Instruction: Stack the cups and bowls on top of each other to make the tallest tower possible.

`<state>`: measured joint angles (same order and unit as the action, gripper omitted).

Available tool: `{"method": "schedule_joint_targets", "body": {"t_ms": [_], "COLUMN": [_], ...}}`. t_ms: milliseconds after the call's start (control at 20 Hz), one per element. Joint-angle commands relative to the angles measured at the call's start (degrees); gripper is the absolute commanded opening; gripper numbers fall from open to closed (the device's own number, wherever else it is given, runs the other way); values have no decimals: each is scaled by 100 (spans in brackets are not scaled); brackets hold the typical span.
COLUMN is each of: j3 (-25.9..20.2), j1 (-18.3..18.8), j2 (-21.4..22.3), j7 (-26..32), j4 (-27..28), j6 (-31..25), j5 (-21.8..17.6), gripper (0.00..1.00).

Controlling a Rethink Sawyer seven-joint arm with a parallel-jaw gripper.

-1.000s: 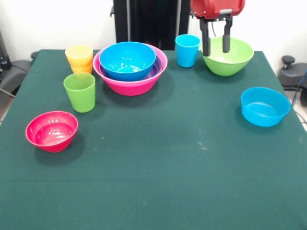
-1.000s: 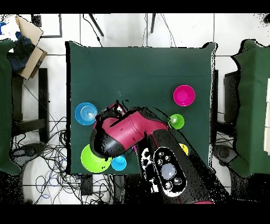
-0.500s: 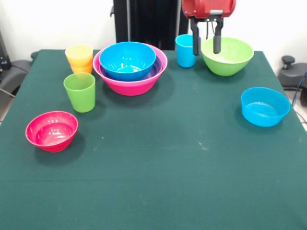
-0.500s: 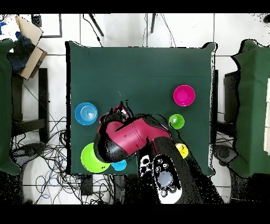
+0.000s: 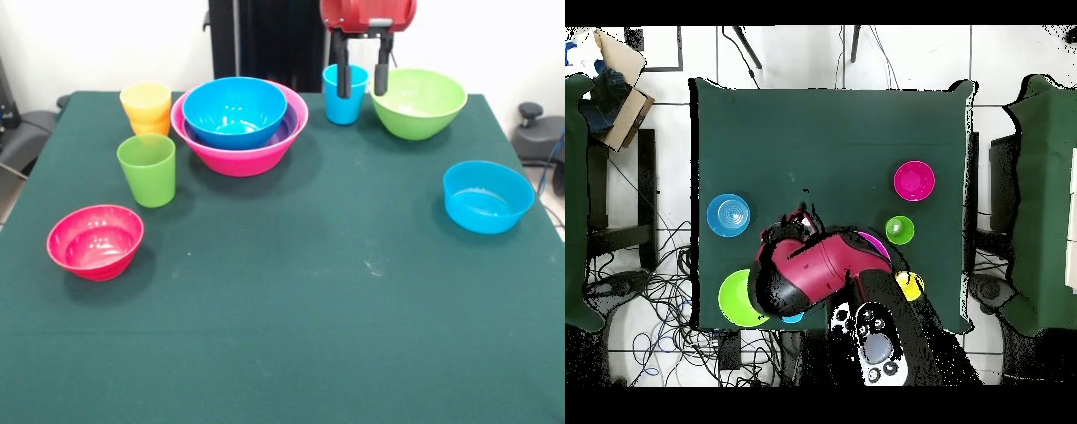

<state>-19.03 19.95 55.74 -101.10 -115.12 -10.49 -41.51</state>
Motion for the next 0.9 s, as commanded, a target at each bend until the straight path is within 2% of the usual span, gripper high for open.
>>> {"method": "schedule_joint_targets", "body": {"t_ms": [50,600,900], "j3": [353,875,940], "j1": [-317,-885,-902], "j2": [-252,-264,-276], "j7": [-753,-888,-797], "j4": [-267,-301,-296], "j6": [225,418,438], "j5": [-140,-43,20], "gripper": [100,100,100]}}
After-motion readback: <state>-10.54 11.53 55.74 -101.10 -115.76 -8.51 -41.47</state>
